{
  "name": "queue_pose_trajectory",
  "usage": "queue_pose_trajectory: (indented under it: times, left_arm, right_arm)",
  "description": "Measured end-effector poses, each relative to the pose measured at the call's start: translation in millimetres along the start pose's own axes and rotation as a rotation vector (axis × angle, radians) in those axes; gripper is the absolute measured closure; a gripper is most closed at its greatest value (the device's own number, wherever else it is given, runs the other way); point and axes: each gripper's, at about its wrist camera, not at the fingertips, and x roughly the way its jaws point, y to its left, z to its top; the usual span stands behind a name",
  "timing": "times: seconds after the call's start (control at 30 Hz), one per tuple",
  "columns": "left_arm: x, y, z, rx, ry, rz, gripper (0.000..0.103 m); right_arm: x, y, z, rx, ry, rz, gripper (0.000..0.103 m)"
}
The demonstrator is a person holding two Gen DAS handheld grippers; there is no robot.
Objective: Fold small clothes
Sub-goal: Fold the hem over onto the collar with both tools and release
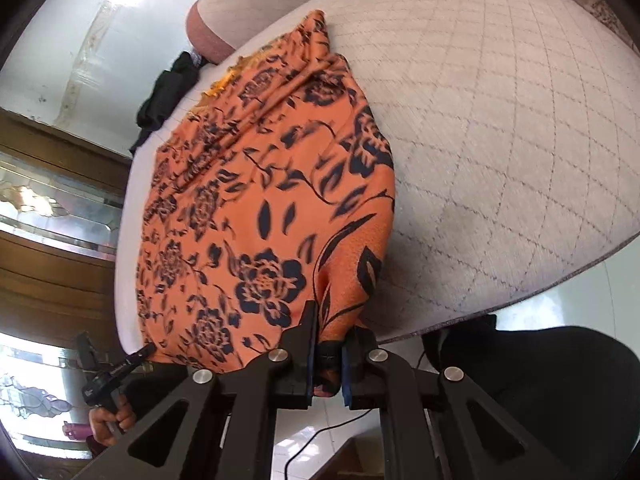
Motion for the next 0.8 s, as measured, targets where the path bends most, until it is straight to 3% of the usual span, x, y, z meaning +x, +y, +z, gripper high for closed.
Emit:
queue_pose_trajectory:
  times: [0.17,0.3,0.43,0.57,0.8]
  left_arm:
    - [-40.8,-8.1,31.0,0.007,-0.064,-0.159,0.094]
    - [-69.3,-14.5,70.9,0.017,-0.126,-0.227,0.095]
    - [-81.9,-27.0,113.9,0.034,-0.166,-0.243,0.095]
    - [-79.4,-40.0,173.7,0.026,-0.184,-0.236,0.099]
    - [-30.0,-43.5,286.2,-0.06,-0.202,-0.182,0.102]
  right_arm:
    - [-20.3,8.6,20.0,0.018,-0.036,0.139,0.093]
    - [-37.5,20.4,48.0,0.026,-0.096,0.24,0.094]
    - [-45.3,33.3,89.2,0.02,-0.157,0.3,0.094]
    - [-39.0,44.6,137.8,0.017,-0.194,0.303,0.094]
    - [6.3,39.6,246.0,0.096,-0.253,0.311,0.094]
